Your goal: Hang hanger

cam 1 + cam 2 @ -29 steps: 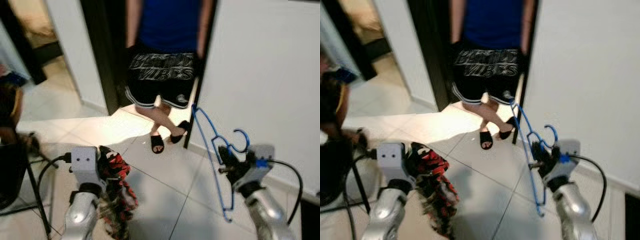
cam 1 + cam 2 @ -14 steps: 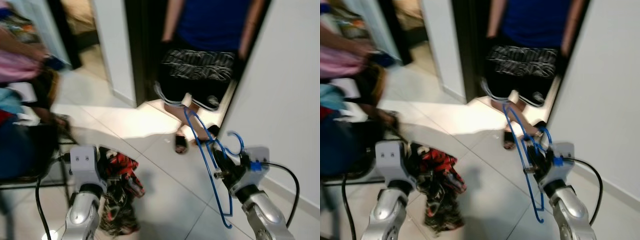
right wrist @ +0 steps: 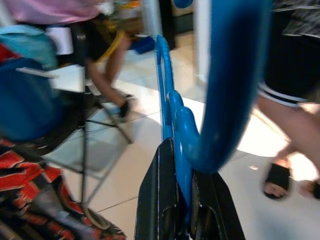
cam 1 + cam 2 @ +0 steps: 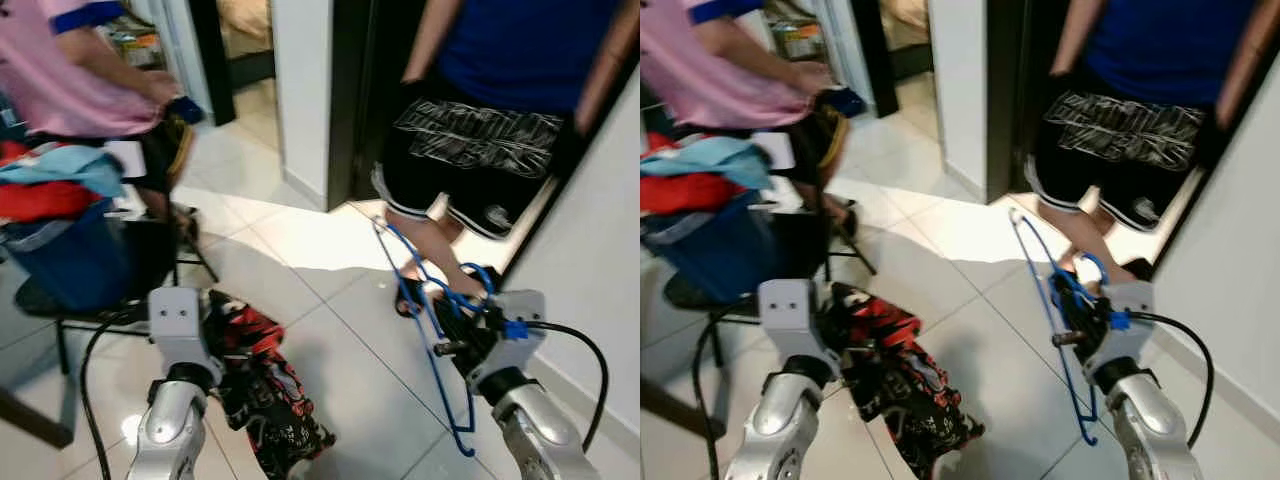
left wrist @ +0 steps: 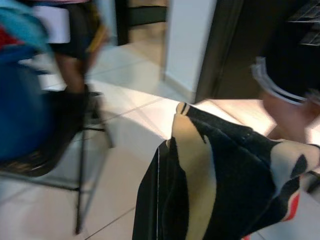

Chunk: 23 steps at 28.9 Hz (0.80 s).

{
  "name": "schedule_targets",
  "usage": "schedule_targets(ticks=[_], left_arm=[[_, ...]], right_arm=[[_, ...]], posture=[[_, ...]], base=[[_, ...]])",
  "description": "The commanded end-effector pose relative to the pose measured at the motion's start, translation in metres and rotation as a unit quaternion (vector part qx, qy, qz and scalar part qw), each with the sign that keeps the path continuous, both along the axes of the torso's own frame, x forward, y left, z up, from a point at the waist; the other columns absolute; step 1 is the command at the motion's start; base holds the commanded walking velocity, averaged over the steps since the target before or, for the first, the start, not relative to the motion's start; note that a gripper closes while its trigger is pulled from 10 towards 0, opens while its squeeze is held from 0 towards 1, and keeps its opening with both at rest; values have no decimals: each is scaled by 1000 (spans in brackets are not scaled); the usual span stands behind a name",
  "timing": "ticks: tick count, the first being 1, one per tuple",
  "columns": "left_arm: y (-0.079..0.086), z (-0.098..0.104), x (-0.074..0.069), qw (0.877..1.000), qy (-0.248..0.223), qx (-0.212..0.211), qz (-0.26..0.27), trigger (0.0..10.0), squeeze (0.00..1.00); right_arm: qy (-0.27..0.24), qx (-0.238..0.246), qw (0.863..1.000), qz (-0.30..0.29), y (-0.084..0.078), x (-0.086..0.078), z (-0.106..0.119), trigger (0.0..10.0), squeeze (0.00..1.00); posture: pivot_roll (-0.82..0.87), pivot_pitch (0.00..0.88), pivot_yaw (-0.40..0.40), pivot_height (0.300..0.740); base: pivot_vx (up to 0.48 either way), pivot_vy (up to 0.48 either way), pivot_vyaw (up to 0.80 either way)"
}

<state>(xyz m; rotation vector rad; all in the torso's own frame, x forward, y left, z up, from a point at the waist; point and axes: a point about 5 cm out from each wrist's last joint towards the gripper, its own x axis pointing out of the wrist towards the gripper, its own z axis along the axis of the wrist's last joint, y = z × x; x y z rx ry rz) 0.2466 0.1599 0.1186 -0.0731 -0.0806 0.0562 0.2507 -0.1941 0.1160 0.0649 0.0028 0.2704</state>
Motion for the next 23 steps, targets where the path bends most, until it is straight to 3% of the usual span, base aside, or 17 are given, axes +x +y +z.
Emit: schedule_targets(ticks=[1, 23], left_arm=[[3, 2, -3, 1000, -5, 3, 6, 10000, 0], [3, 2, -3, 1000, 6, -3, 3, 10000, 0]], right_arm=[[7, -1, 1000, 1, 0, -2, -3, 10000, 0], [13, 1, 1000, -1, 0, -5, -3, 10000, 0]], posture=[[31, 69, -11, 740], [29, 63, -6, 740]], base=[[0, 0, 725], [0, 0, 724]])
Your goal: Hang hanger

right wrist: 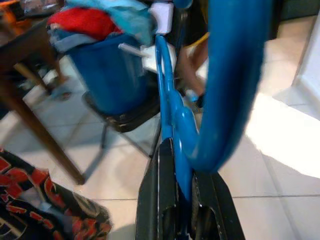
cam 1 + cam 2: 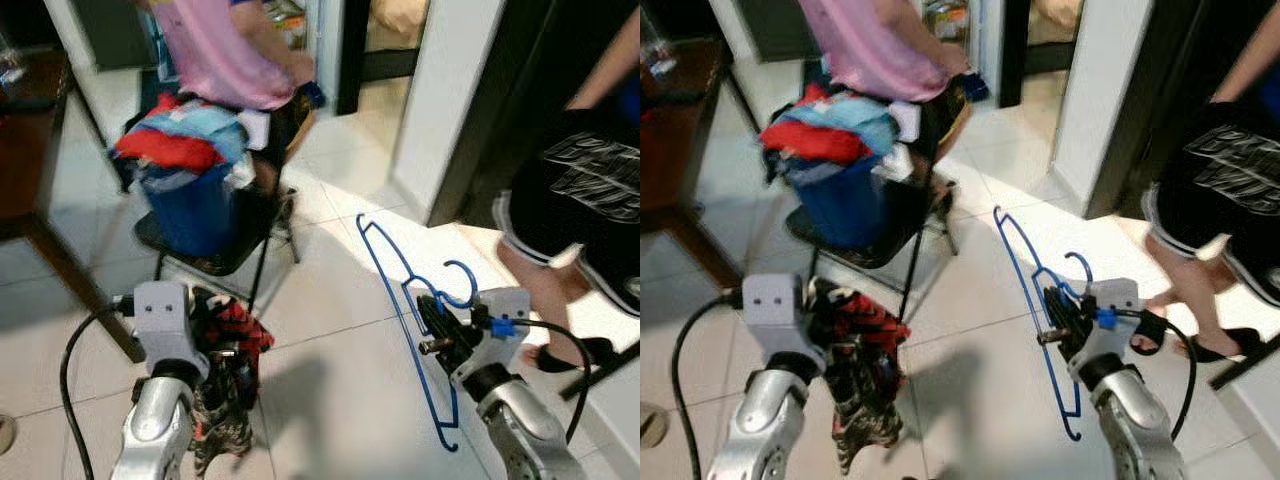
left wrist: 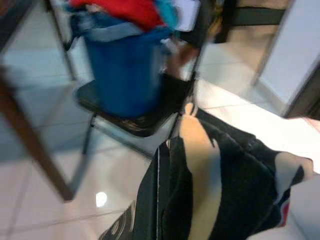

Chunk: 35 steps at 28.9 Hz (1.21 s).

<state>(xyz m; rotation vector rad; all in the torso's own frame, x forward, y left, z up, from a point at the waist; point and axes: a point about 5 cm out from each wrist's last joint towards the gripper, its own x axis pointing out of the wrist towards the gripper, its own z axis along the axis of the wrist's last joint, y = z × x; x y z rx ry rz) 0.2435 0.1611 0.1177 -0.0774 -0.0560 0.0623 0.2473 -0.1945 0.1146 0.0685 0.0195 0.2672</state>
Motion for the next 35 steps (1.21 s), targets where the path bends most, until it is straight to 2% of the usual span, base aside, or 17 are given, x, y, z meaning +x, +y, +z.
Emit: schedule_targets(ticks=[1, 35], left_arm=[[2, 3, 0, 1000, -6, -1, 1, 10000, 0], [0, 4, 4, 1000, -10, 5, -1, 10000, 0]], right_arm=[[4, 1, 1000, 1, 1, -1, -1, 10000, 0], [-1, -7, 1000, 14, 3, 2, 2, 10000, 0]], posture=[[29, 63, -6, 740], [30, 47, -8, 740]], base=[[0, 0, 719], [0, 0, 725]])
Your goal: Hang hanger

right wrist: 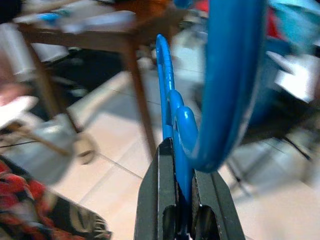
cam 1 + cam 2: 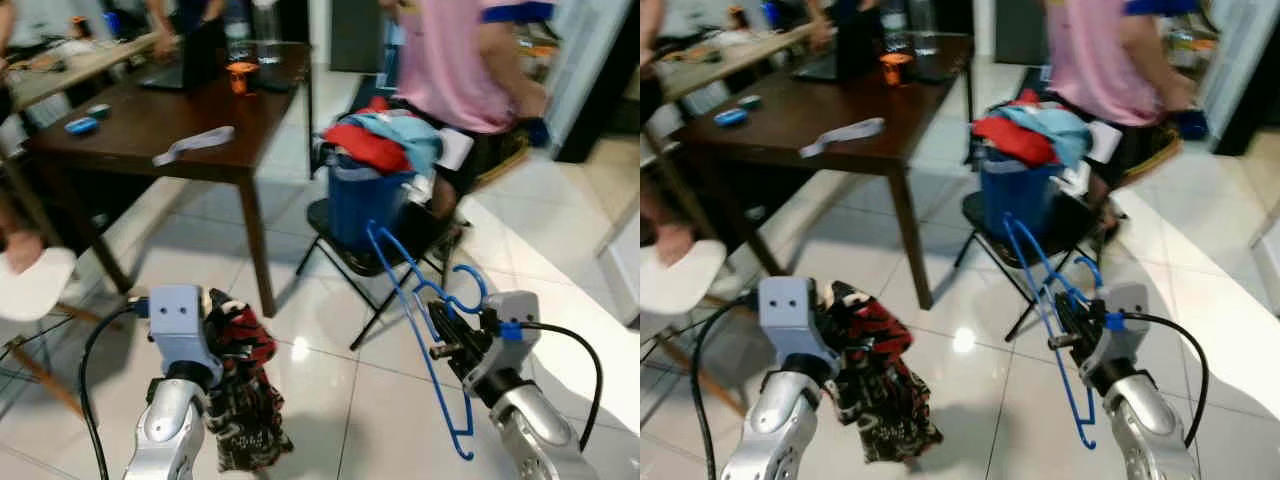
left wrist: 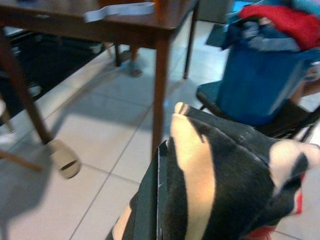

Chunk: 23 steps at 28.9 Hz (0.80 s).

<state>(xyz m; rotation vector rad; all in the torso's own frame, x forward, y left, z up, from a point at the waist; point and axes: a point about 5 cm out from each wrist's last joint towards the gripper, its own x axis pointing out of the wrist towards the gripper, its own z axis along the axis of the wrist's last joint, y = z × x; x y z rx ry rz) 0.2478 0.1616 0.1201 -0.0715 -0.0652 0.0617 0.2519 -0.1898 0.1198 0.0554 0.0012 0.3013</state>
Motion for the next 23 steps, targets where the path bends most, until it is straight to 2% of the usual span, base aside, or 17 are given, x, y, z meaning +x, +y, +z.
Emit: schedule_targets(ticks=[1, 4, 23], left_arm=[[-1, 2, -1, 1000, -5, 2, -1, 10000, 0], [-1, 3, -1, 1000, -9, 2, -4, 10000, 0], [2, 14, -1, 999, -34, 13, -10, 10000, 0]], right_arm=[[9, -2, 1000, -3, -2, -3, -4, 10000, 0], [9, -3, 1000, -1, -2, -2, -4, 10000, 0], [-9, 16, 999, 36, 1, 0, 4, 10000, 0]], posture=[[30, 47, -8, 740], [30, 48, -8, 740], [40, 52, -15, 740]], base=[[0, 0, 725], [0, 0, 725], [338, 0, 0]])
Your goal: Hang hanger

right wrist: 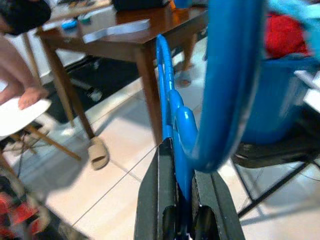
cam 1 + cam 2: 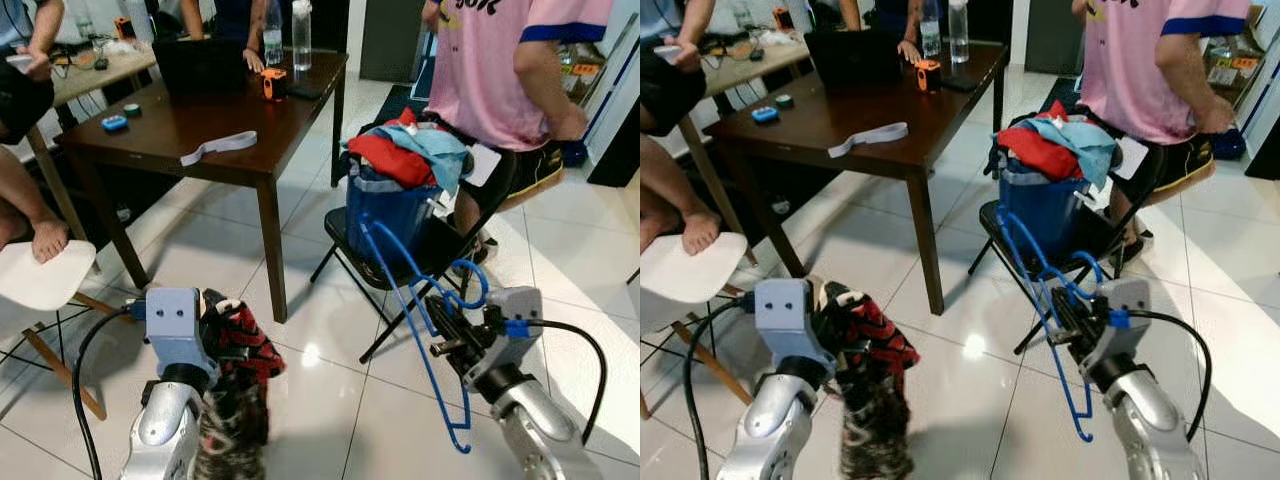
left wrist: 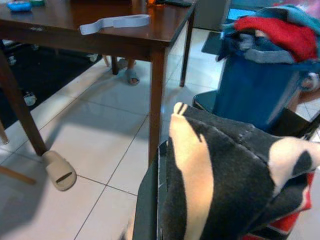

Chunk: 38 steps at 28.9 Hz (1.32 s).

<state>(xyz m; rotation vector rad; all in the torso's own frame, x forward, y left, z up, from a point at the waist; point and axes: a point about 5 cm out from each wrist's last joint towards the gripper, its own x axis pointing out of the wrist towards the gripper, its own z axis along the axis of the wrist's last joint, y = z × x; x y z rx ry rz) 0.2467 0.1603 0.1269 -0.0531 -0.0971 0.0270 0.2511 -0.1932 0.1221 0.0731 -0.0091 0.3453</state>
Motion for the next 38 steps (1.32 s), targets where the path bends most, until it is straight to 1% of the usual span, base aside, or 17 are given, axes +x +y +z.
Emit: schedule_targets(ticks=[1, 2, 7, 17, 24, 25, 26, 30, 35, 38], left_arm=[[4, 7, -1, 1000, -18, 3, 6, 10000, 0], [4, 7, -1, 1000, -18, 3, 6, 10000, 0], [4, 7, -1, 1000, -19, 4, 7, 10000, 0], [4, 9, -1, 1000, -21, 6, 6, 10000, 0], [6, 15, 1, 999, -33, 18, 4, 10000, 0], [7, 18, 3, 999, -39, 20, 4, 10000, 0], [7, 24, 6, 998, -51, 23, 3, 10000, 0], [7, 28, 8, 998, -58, 22, 1, 10000, 0], [3, 29, 7, 998, -61, 17, -5, 10000, 0], [2, 29, 7, 998, -61, 16, -5, 10000, 0]], right_arm=[[-5, 8, 1000, 17, 5, 0, 2, 10000, 0], [-5, 8, 1000, 17, 5, 0, 2, 10000, 0], [-12, -1, 999, 35, 8, -1, 4, 10000, 0], [-13, 2, 999, 39, 9, -1, 4, 10000, 0], [-15, 6, 999, 45, 9, -1, 4, 10000, 0], [-14, 6, 999, 42, 8, 0, 4, 10000, 0], [-6, 13, 1000, 28, 4, 4, 3, 10000, 0], [-7, 18, 1000, 22, 3, 6, 4, 10000, 0], [13, 23, 999, 33, 5, 6, 0, 10000, 0], [14, 22, 999, 34, 5, 6, -1, 10000, 0]], posture=[[40, 52, -15, 740], [40, 52, -15, 740], [41, 52, -17, 740], [43, 52, -16, 740], [43, 52, -16, 740], [42, 46, -18, 740], [41, 43, -20, 740], [42, 41, -20, 740], [43, 38, -24, 740], [43, 38, -24, 740]], base=[[375, 0, 0], [375, 0, 0], [378, 0, 800], [378, 0, 800], [372, 0, 800], [371, 0, 0], [375, 0, 0], [375, 0, 0], [374, 0, -760], [375, 0, -800]])
